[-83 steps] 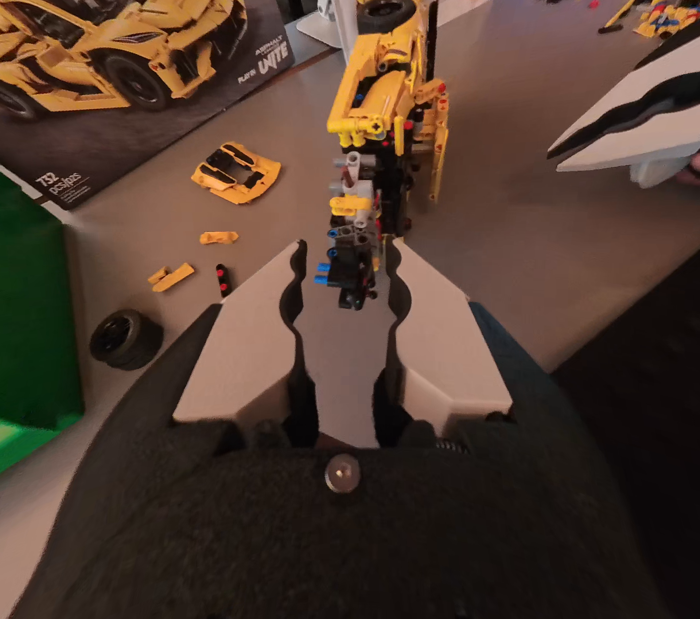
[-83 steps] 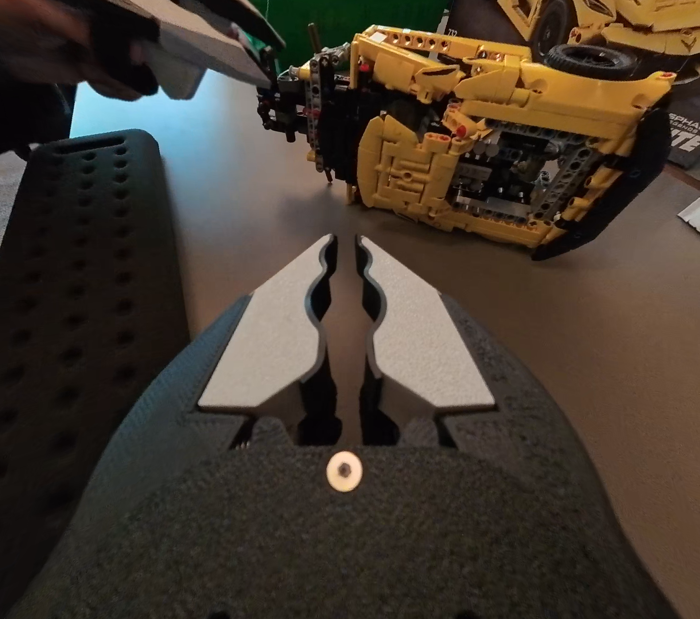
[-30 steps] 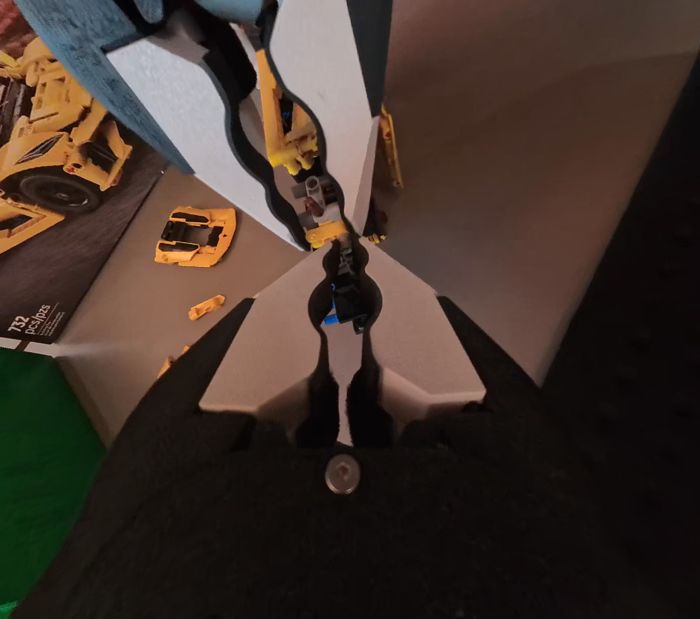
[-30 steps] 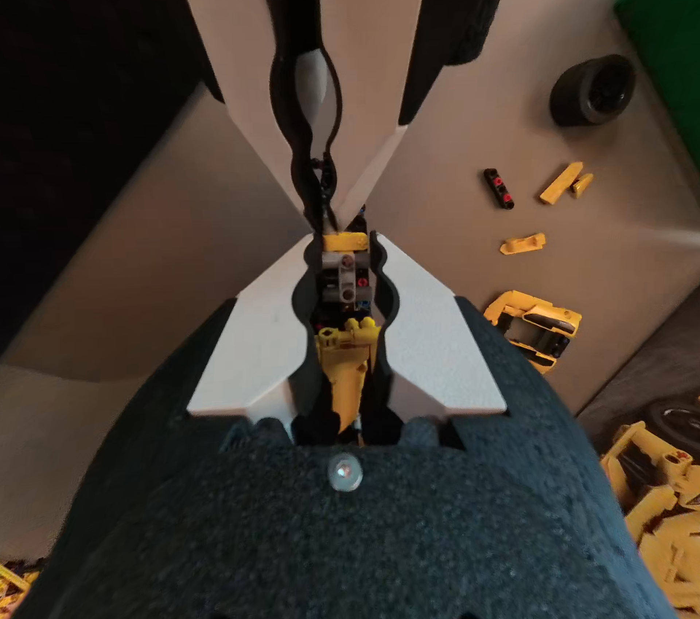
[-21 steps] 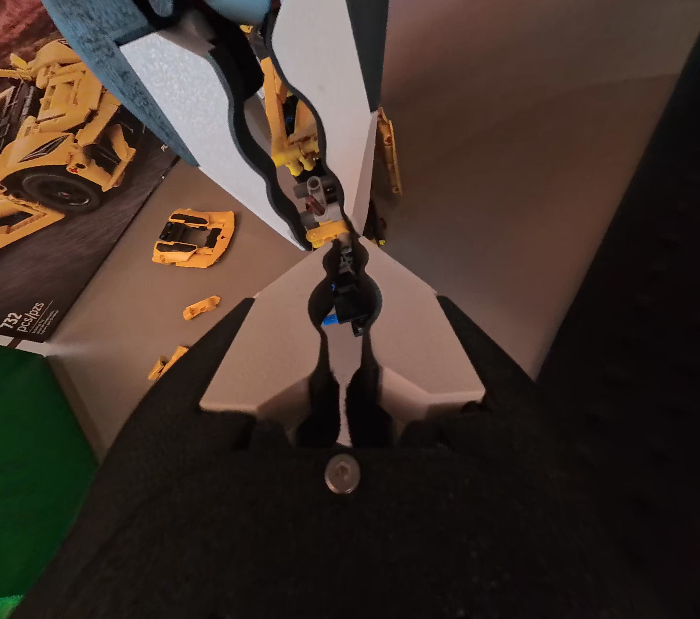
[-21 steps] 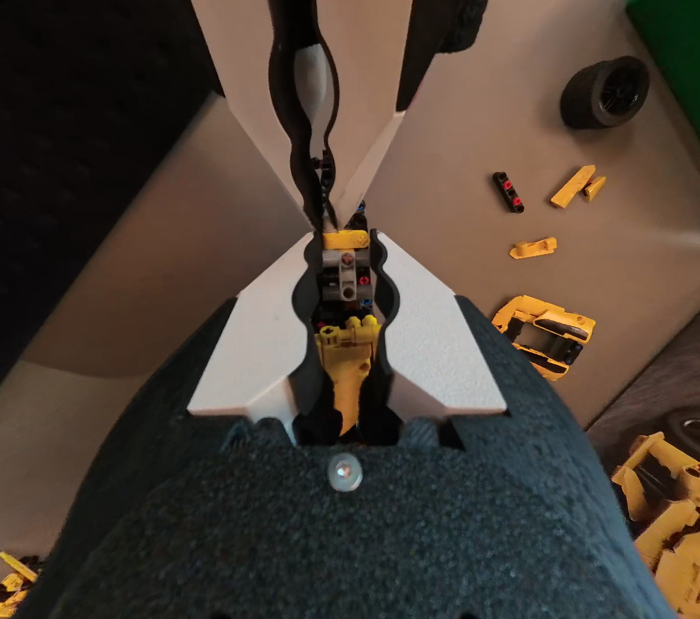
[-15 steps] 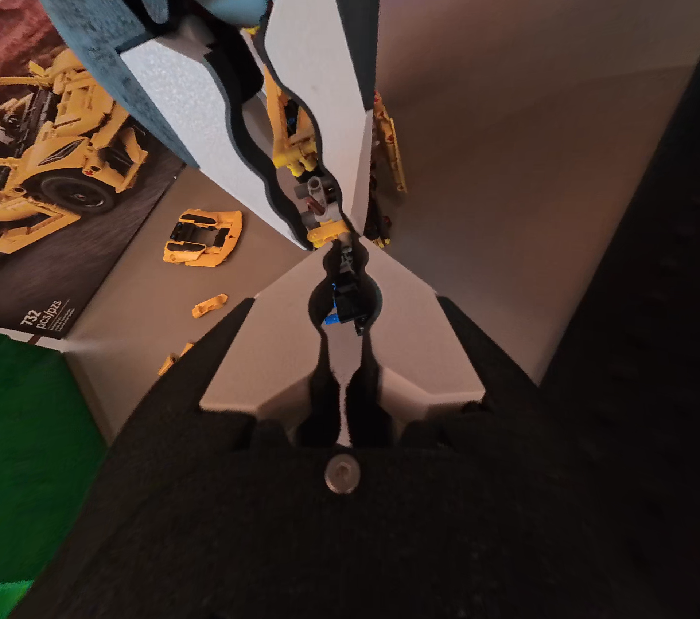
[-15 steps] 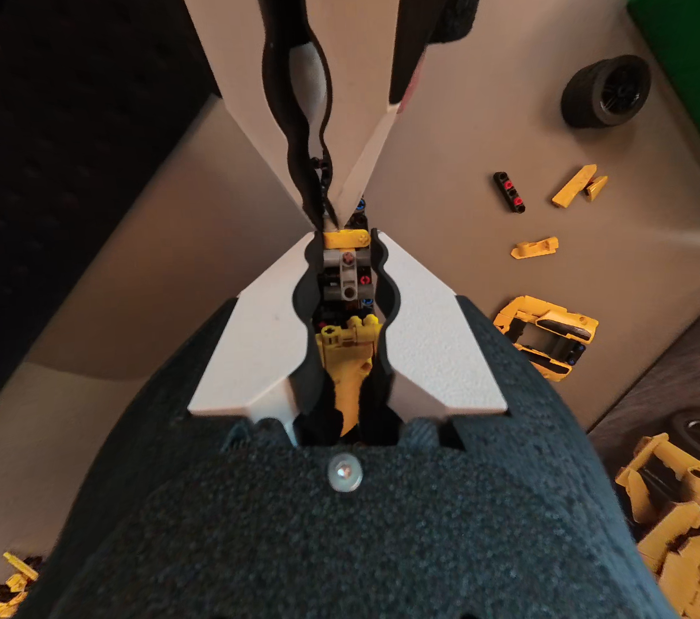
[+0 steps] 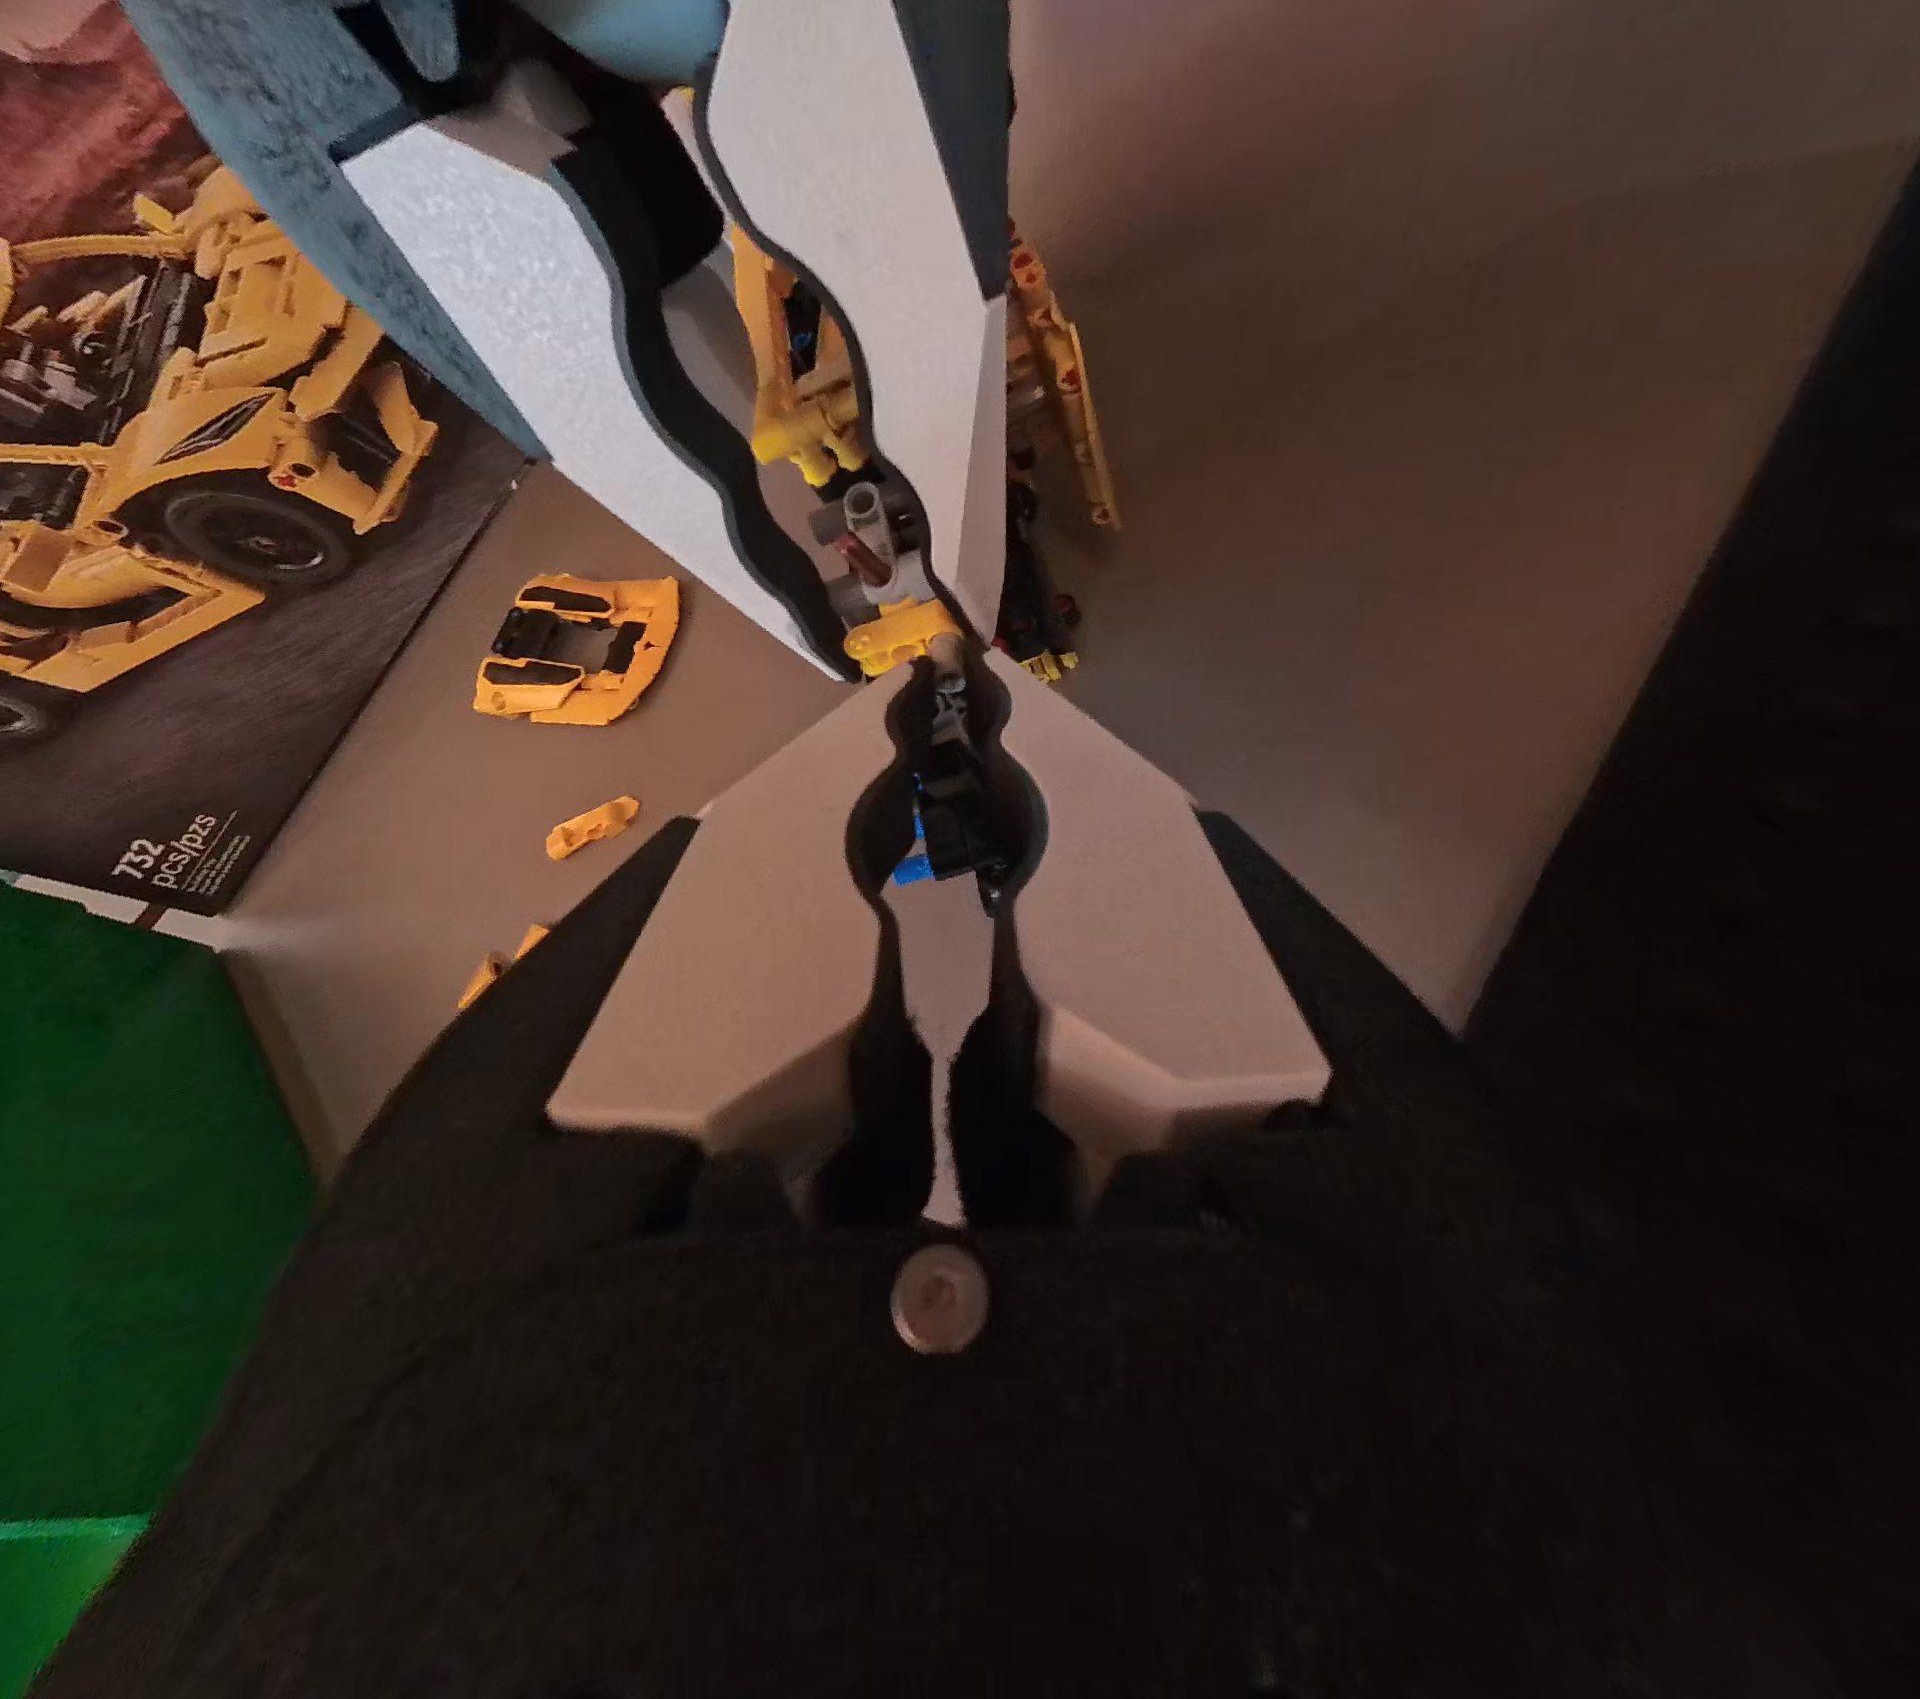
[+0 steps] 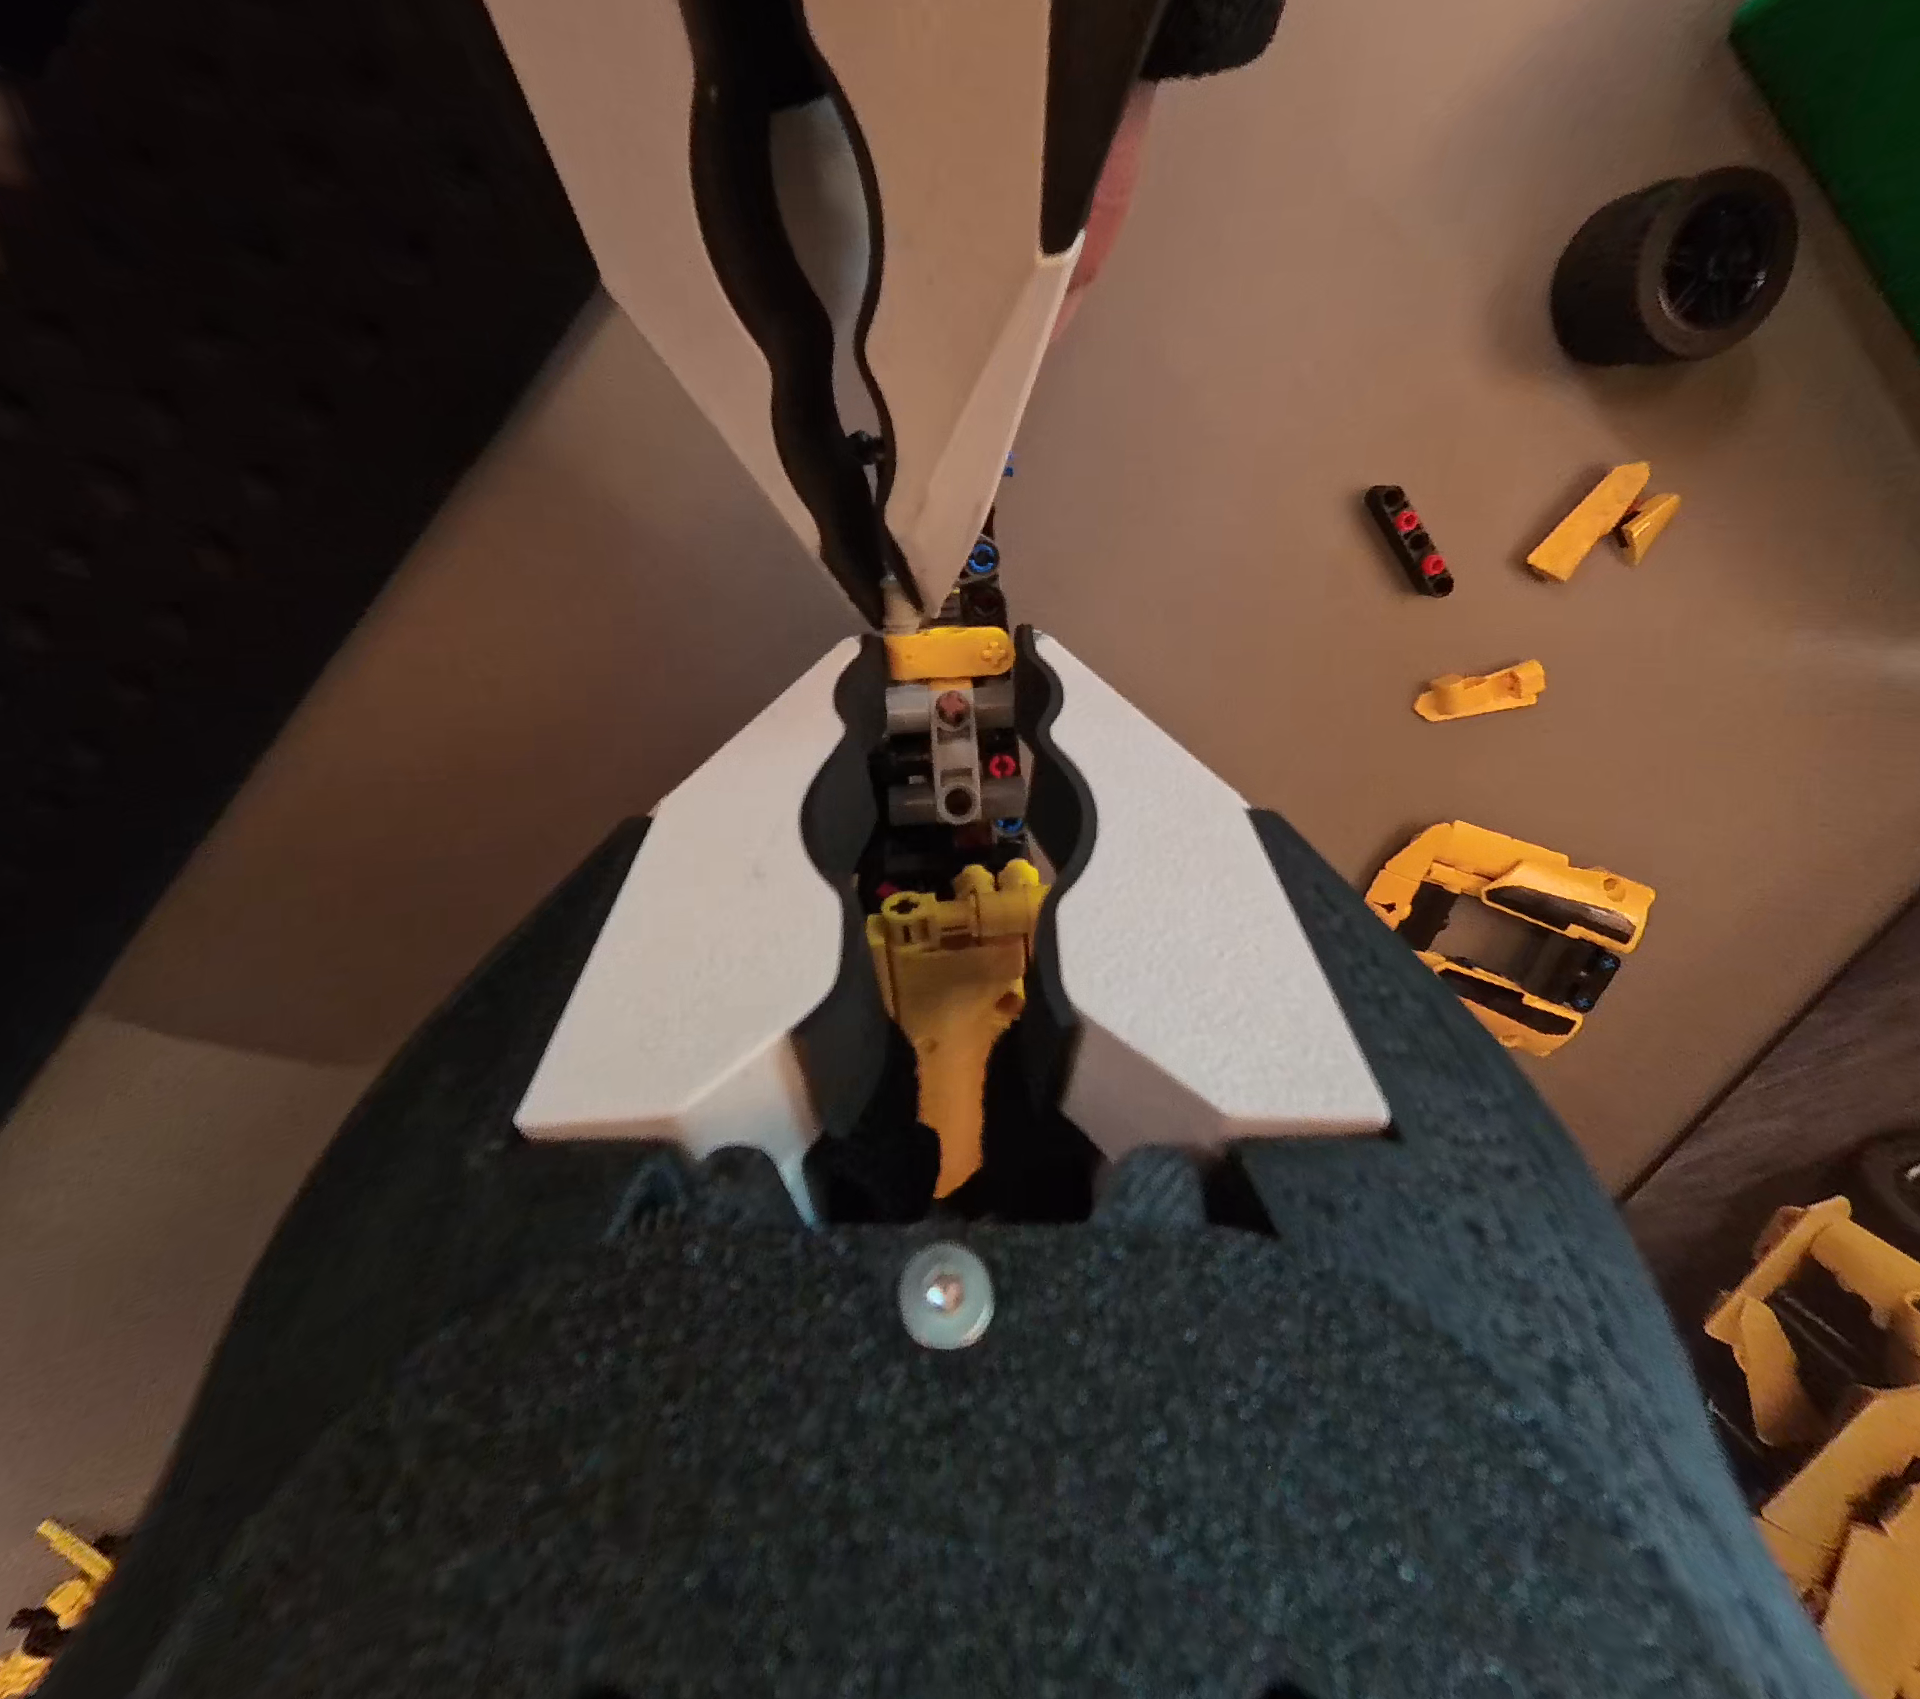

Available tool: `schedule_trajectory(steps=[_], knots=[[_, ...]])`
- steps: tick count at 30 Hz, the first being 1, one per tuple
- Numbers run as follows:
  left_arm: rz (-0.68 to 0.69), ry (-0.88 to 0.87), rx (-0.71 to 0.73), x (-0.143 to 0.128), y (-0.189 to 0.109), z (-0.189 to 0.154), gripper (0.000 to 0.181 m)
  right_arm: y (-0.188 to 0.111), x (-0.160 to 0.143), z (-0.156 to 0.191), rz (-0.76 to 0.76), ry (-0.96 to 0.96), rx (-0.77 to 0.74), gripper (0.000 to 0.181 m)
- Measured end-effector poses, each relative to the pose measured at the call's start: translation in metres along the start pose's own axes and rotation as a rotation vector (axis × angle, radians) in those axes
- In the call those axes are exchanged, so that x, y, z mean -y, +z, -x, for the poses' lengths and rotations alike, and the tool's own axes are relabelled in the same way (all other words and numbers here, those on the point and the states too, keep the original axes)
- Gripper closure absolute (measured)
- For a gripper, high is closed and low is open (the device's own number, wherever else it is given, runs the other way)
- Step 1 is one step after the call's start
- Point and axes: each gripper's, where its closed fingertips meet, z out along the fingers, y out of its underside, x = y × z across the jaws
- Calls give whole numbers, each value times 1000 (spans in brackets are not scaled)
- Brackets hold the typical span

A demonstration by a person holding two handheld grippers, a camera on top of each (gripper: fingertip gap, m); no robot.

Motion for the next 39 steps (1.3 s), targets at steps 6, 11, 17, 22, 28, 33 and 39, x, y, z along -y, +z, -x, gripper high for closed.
schedule_trajectory(steps=[6, 11, 17, 22, 28, 33, 39], knots=[[12, 9, -6, 0, -2, -1, 177, 0, 1, 1, 4, -2, 0, 156], [11, 9, -6, 0, -3, -2, 177, 0, 3, 2, -1, -1, 2, 157], [0, -3, -5, 0, -5, -2, 177, 0, 4, 2, 0, 4, -4, 157], [-9, -2, 13, -1, -5, -1, 177, 1, 5, 1, -11, 17, 4, 157], [-8, 9, 23, -2, -8, -2, 177, 2, 8, 2, -21, 25, 15, 156], [-10, 3, 16, -2, -11, -4, 177, 2, 10, 5, -23, 29, 20, 156], [-6, -29, -6, -3, -14, -5, 177, 2, 13, 6, -30, 33, 23, 156]])
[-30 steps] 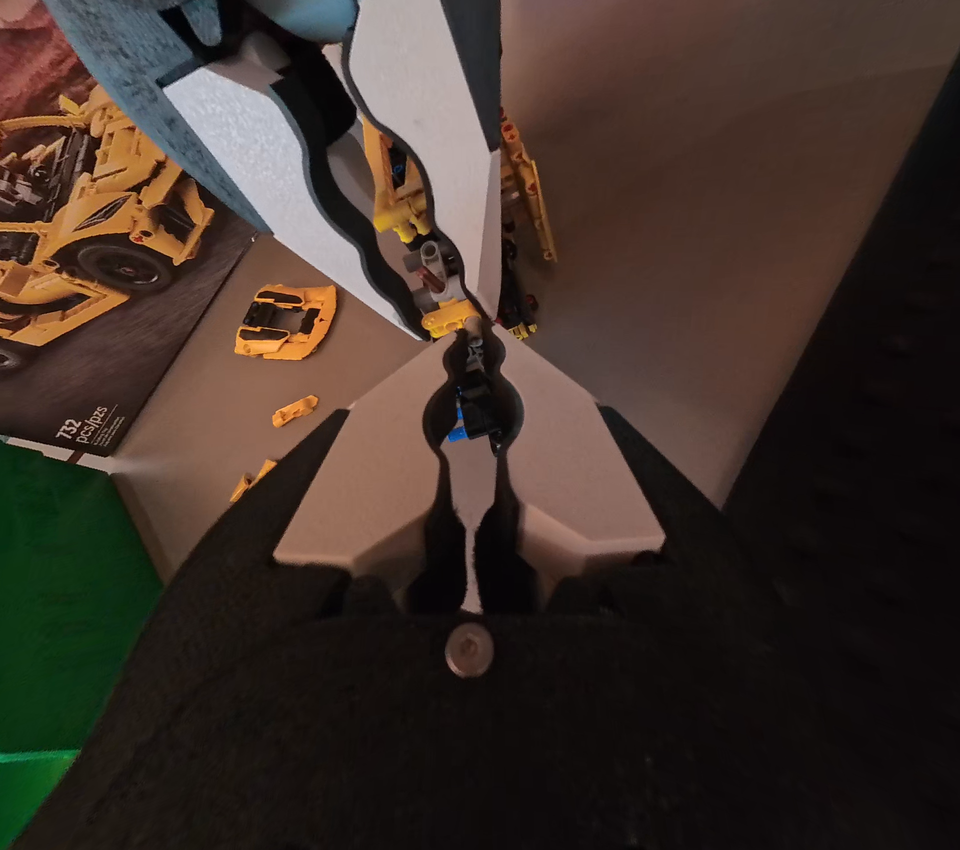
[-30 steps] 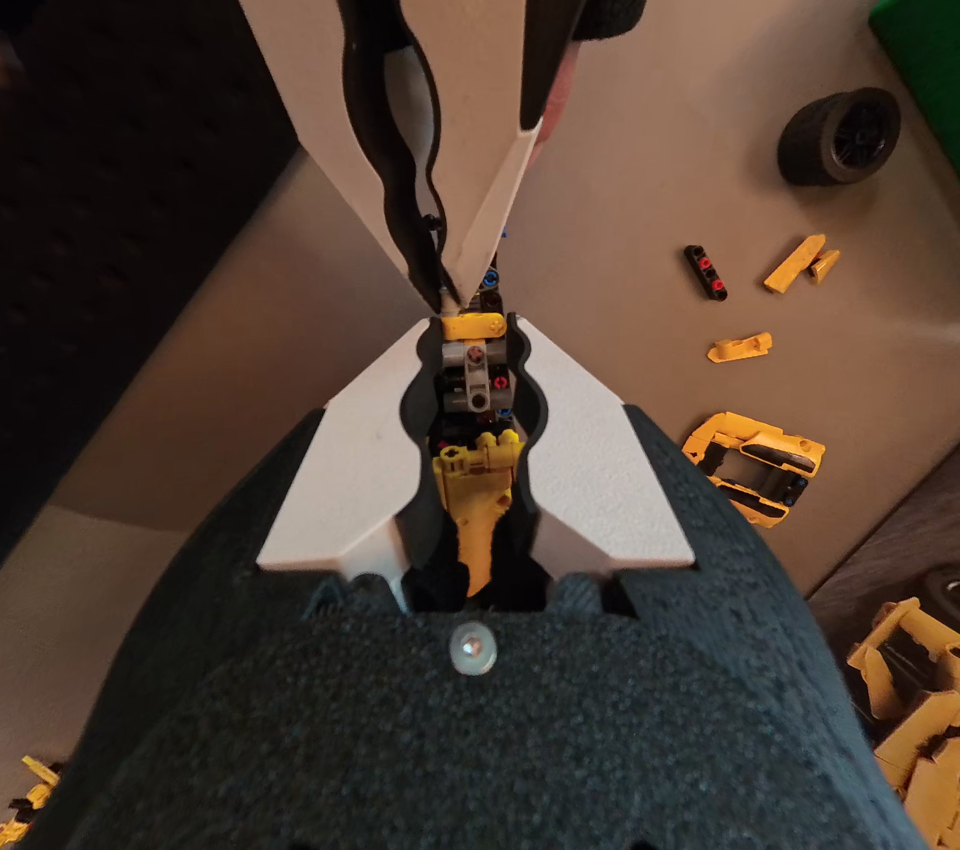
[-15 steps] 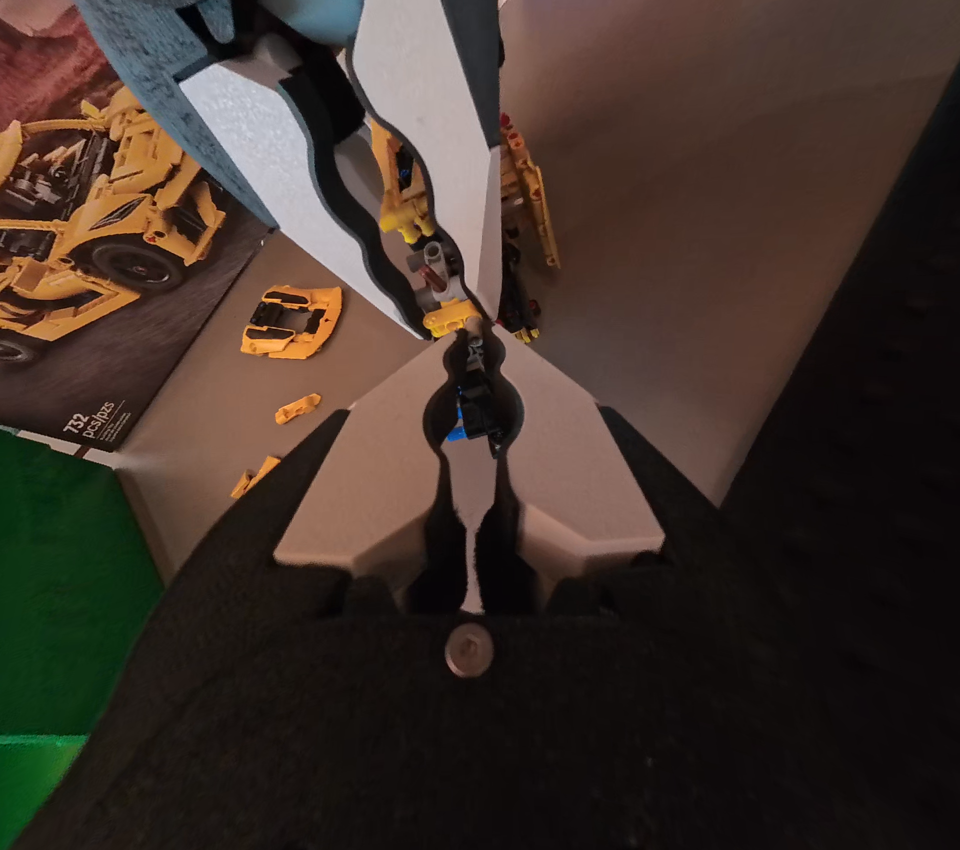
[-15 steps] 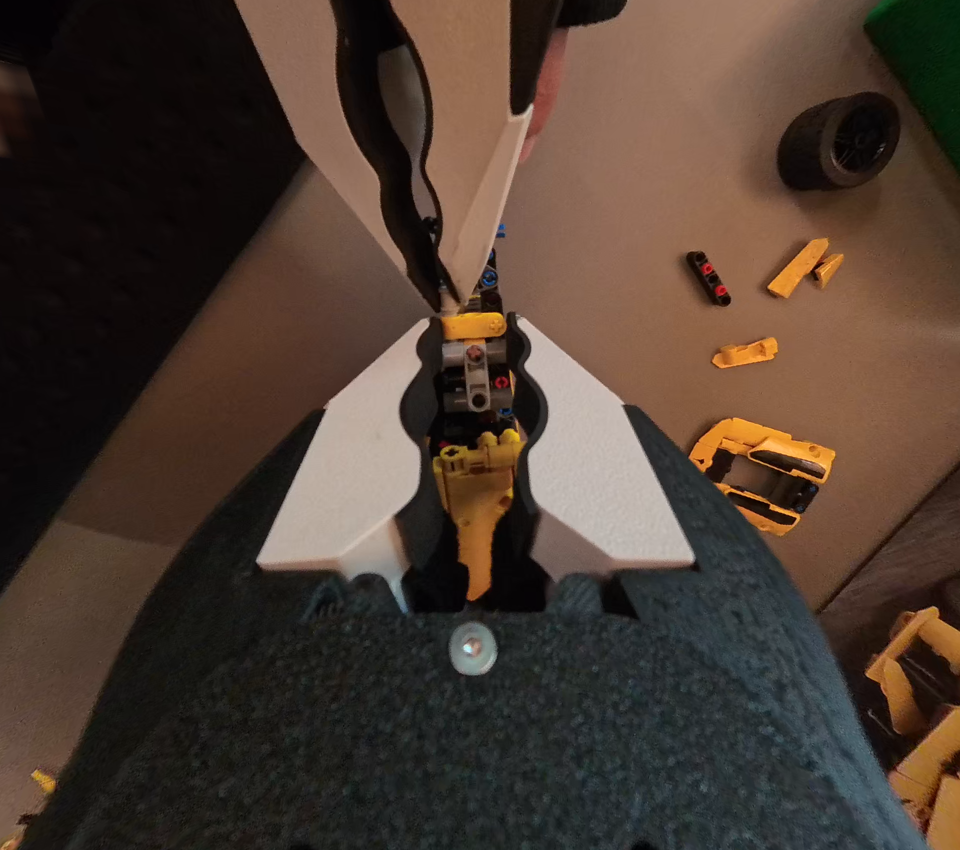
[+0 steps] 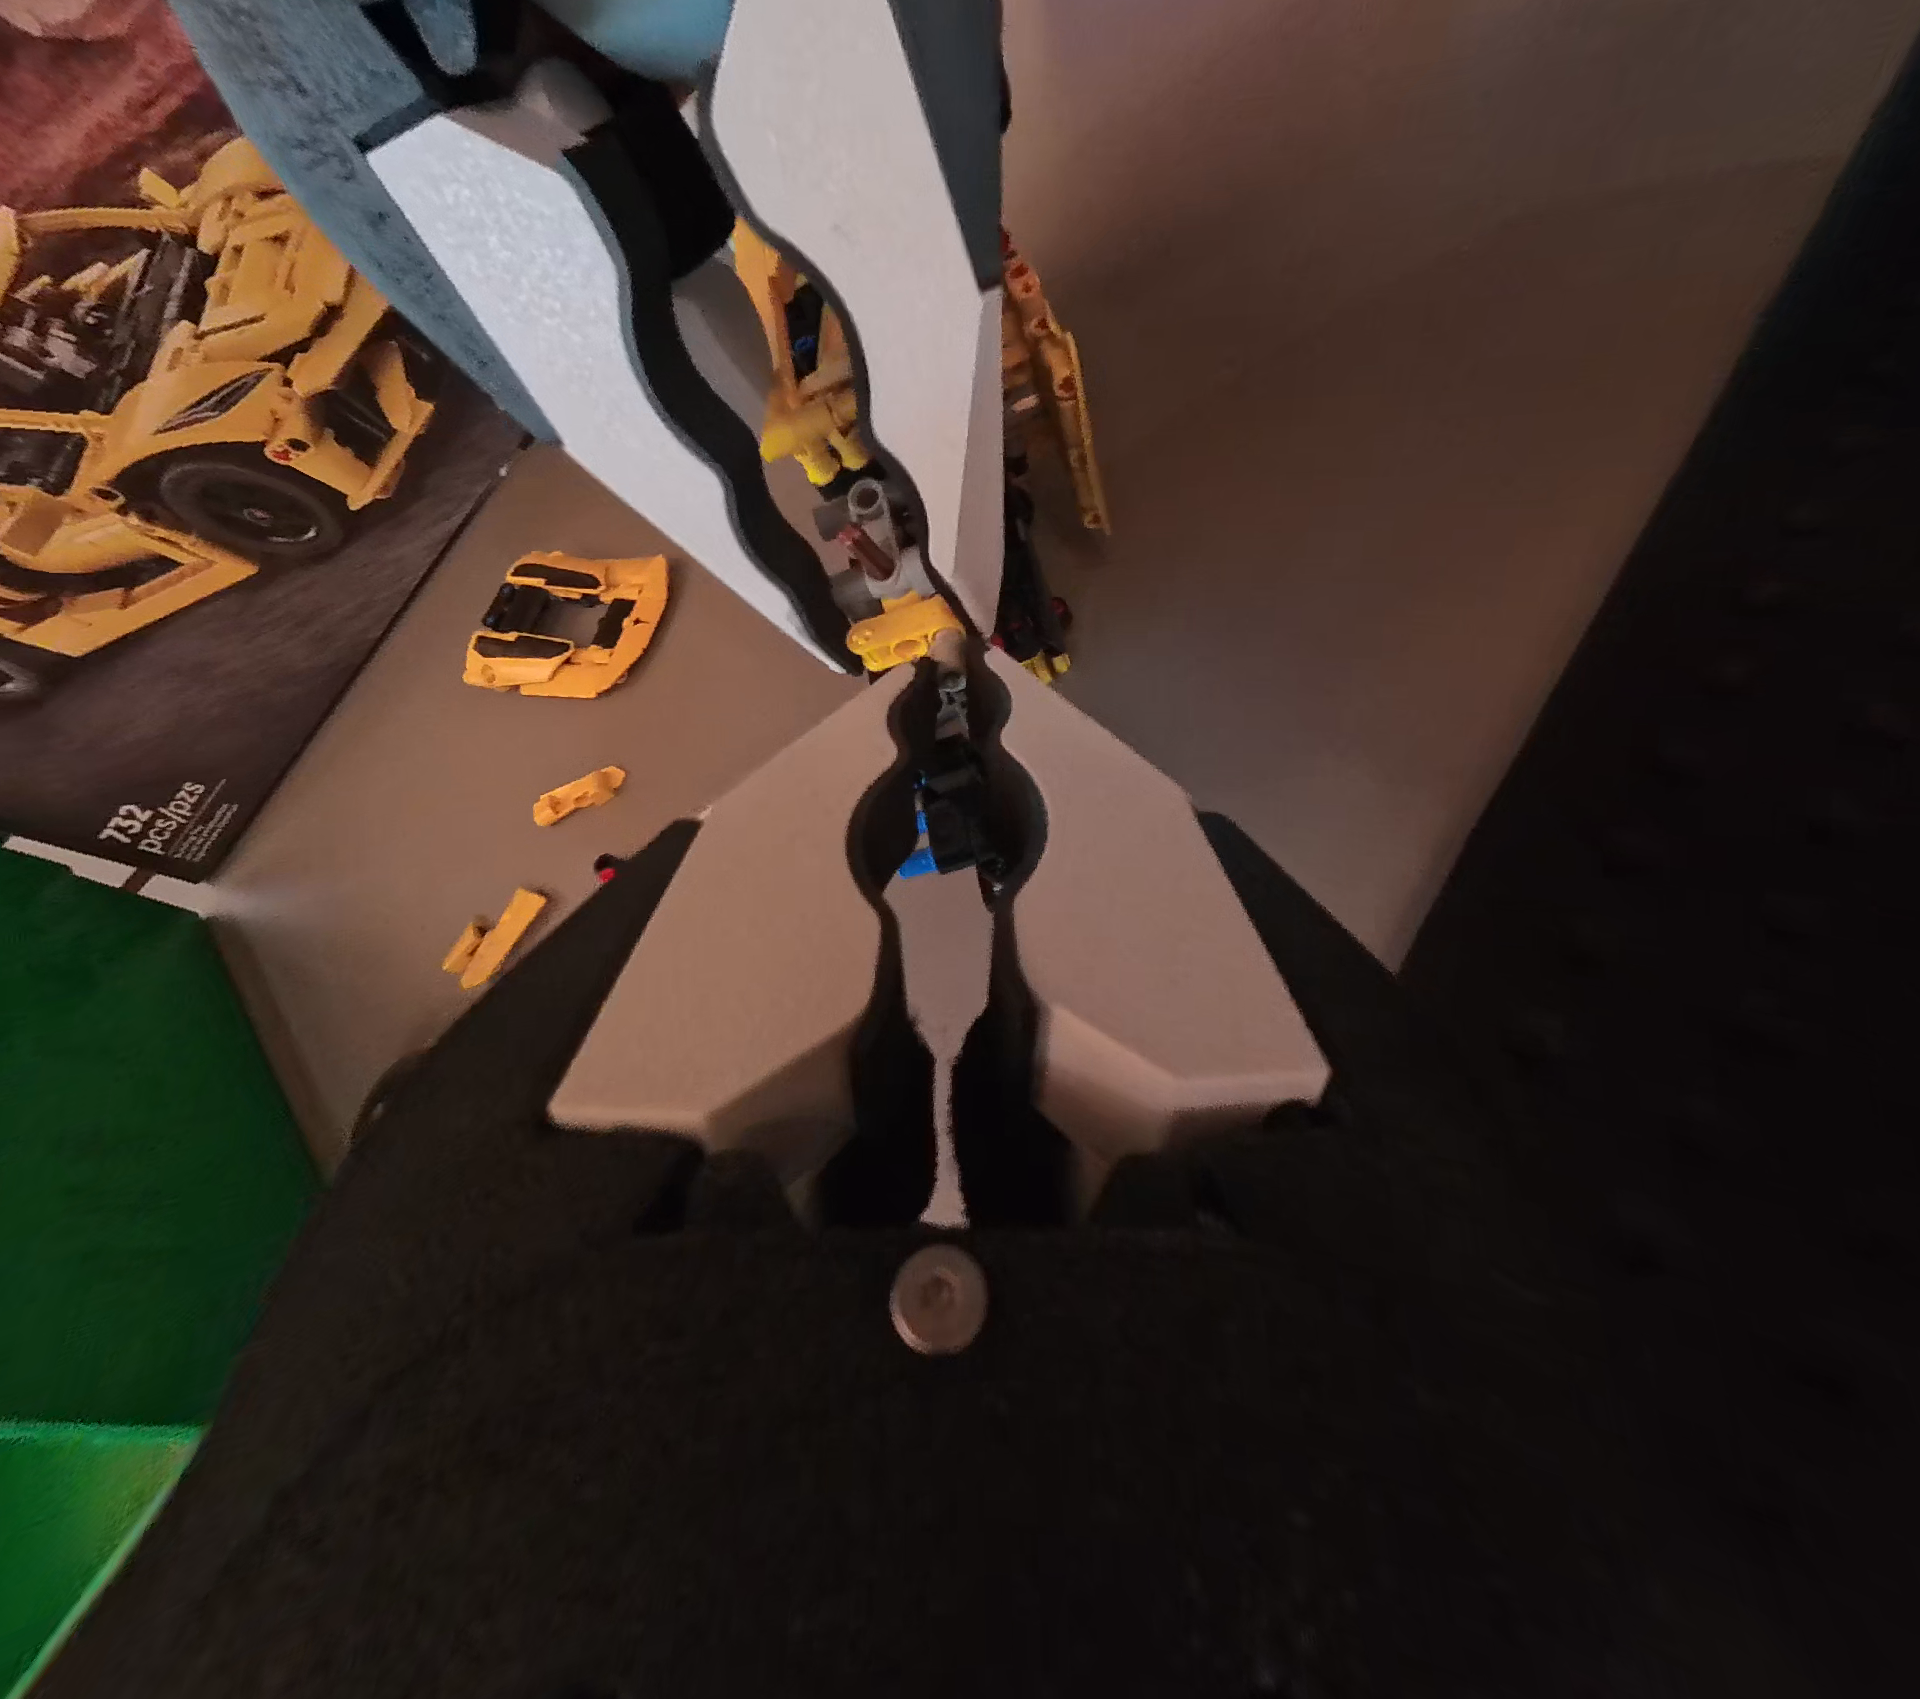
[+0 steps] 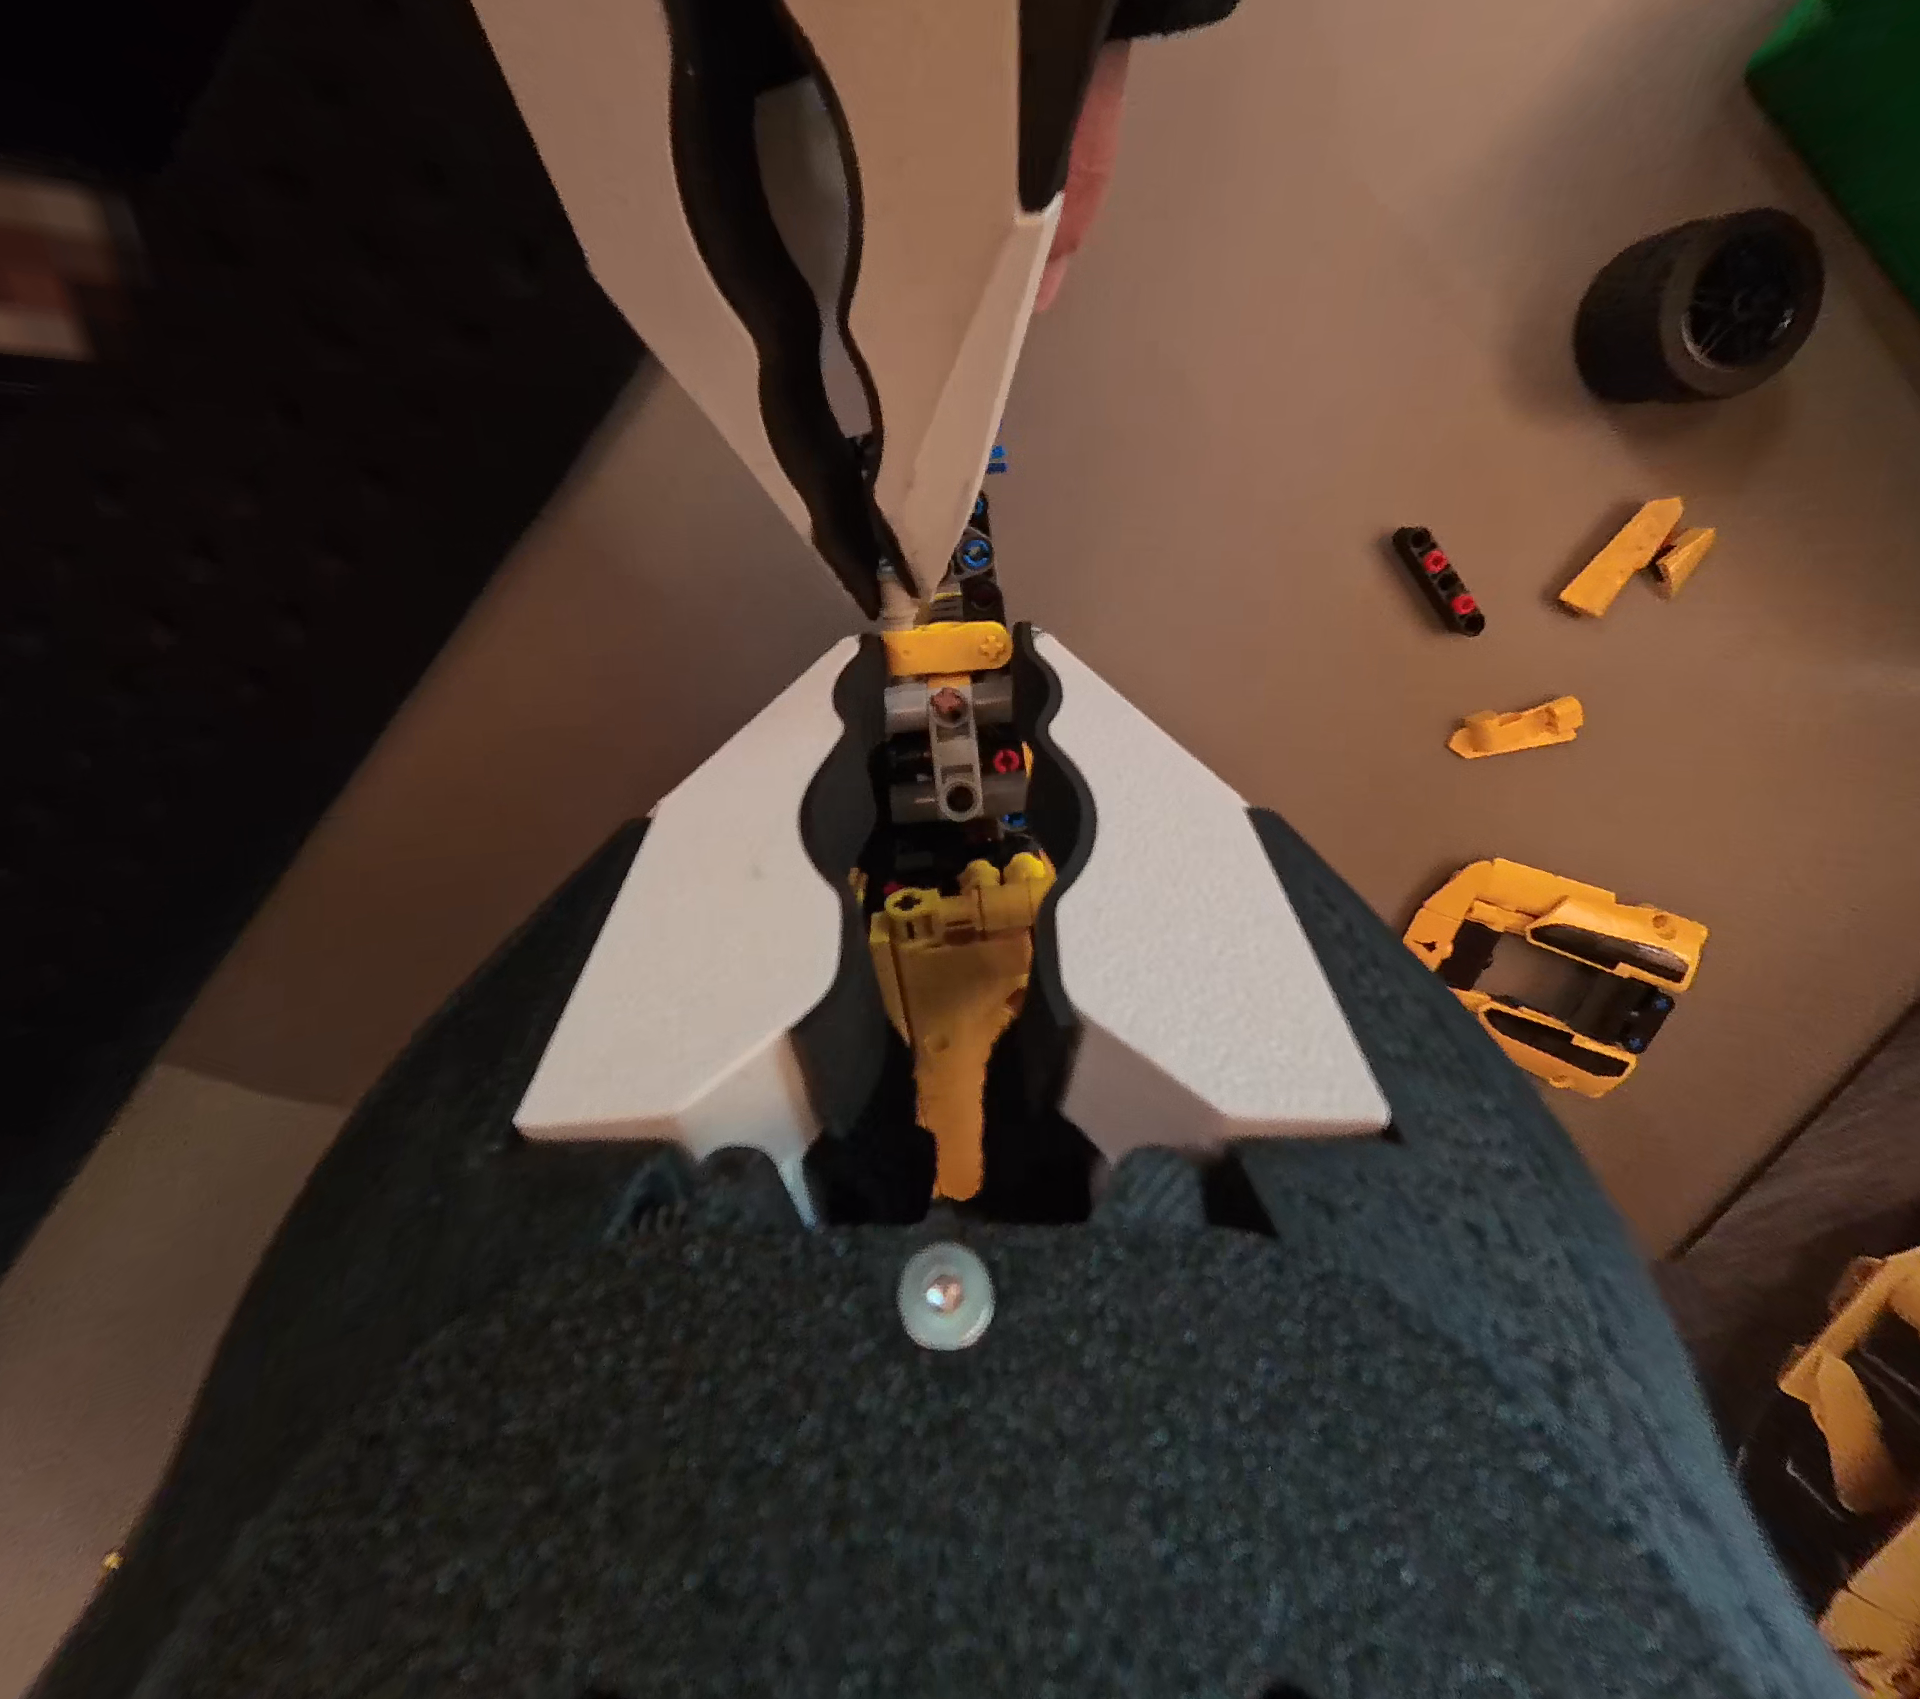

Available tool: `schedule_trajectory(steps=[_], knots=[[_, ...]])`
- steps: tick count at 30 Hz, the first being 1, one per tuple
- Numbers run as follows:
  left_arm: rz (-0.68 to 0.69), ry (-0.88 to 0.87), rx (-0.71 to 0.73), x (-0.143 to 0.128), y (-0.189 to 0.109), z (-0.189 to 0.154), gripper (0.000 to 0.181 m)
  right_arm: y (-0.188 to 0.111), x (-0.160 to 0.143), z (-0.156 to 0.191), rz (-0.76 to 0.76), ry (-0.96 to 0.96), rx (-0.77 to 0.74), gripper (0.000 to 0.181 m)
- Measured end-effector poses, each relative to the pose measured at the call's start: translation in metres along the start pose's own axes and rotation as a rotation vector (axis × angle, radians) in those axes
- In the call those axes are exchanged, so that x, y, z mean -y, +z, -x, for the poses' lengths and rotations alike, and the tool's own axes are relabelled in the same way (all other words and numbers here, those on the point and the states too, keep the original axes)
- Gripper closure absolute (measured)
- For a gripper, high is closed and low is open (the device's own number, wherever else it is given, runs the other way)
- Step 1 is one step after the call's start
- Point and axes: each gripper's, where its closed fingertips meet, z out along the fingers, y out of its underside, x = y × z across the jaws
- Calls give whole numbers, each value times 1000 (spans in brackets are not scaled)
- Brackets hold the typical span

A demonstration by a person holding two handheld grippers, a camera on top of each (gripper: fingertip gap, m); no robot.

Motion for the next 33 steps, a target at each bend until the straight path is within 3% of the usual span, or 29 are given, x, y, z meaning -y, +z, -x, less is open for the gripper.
schedule_trajectory(steps=[8, 10, 13, 16, 21, 23, 28, 33], knots=[[-34, -94, 7, 3, -1, -1, 173, 0, -2, -2, 35, 13, -20, 157], [-126, -186, -26, 8, -12, -4, 149, -2, -8, -6, 31, 27, -63, 157], [-133, -315, -44, -15, -19, 1, 140, -4, -8, -3, -47, 57, -73, 150], [-73, -294, -38, -33, -3, 2, 136, -6, -2, 0, -99, 65, -100, 136], [-60, -269, -60, -31, 19, -1, 136, -10, 4, 1, -66, -73, -254, 166], [-95, -293, -73, -25, 23, -2, 137, -11, 0, 1, -9, -109, -267, 169], [-155, -285, -11, -15, 29, 3, 151, -1, -6, 3, 72, -93, -171, 168], [-168, -305, -12, -16, 30, 4, 152, -1, -6, 4, 98, -104, -113, 177]])
